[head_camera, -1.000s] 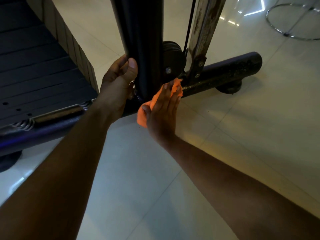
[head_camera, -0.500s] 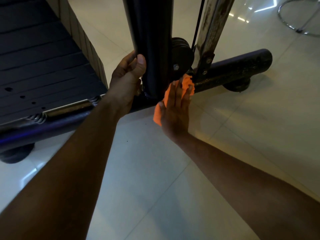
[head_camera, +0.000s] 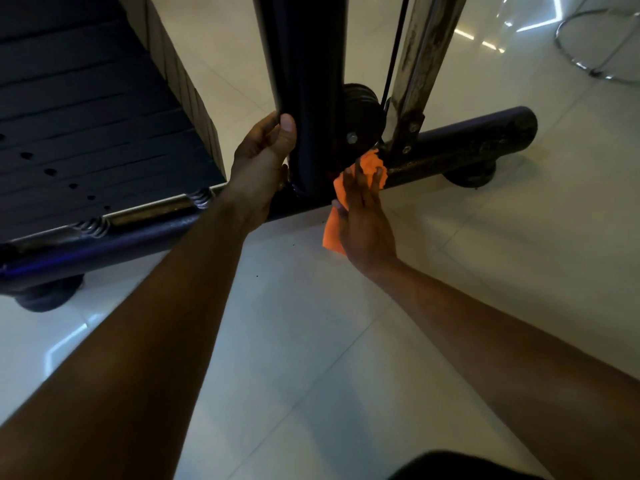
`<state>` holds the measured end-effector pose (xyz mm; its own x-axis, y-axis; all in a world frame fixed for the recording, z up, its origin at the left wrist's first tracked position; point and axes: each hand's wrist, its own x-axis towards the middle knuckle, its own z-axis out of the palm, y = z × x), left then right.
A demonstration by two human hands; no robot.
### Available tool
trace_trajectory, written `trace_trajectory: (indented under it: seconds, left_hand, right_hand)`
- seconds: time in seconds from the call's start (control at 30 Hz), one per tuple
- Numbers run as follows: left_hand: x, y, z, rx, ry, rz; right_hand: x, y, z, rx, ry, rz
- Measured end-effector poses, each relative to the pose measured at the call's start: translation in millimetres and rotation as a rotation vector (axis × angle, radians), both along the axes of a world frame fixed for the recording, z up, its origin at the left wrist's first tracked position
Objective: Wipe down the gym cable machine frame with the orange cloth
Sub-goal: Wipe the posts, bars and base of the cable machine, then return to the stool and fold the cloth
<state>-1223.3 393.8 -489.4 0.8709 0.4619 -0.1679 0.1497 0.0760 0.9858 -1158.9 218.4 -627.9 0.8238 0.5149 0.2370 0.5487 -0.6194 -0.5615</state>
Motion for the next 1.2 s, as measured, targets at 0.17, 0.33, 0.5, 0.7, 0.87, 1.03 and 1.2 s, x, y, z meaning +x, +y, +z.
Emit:
trace_trajectory:
  seconds: [0.17,0.33,0.5,0.7,0.87,1.03,1.2]
  left_hand:
    - [-35.3,-15.6,14.6,-0.063,0.076,0.074]
    - [-70.4,-51.4,96.2,0.19,0.29,0.088]
    - [-104.4,-84.7,202.9,0.557,0.334,-0.033]
    - [-114.2,-131.7,392.4,0.85,0.335,-0.192]
    - [-107.1,-169.9,556.0,0.992,0.325,-0.356]
    - [-83.9,-204.8,676.0,1.04,0.303,-0.508]
    - [-58.2,-239.3,722.1,1.115,0.249,-0.607]
  right_hand:
    - [-8.1,-25.5,64.4,0.017,0.131,0.063]
    - [-22.2,-75.9,175.8,-0.022,0.167,0.139]
    - [-39.2,-115.1,316.5,-0.07,0.178,0.178]
    - [-50.4,-161.8,518.0,-0.093,0.222,0.186]
    - [-48.6,-204.6,695.8,-0.131,0.276,0.15]
    - [-54.0,-250.7,821.2,-0.193,0.304,0.113]
    - [-61.5,-292.5,876.7,-0.237,0.304,0.014]
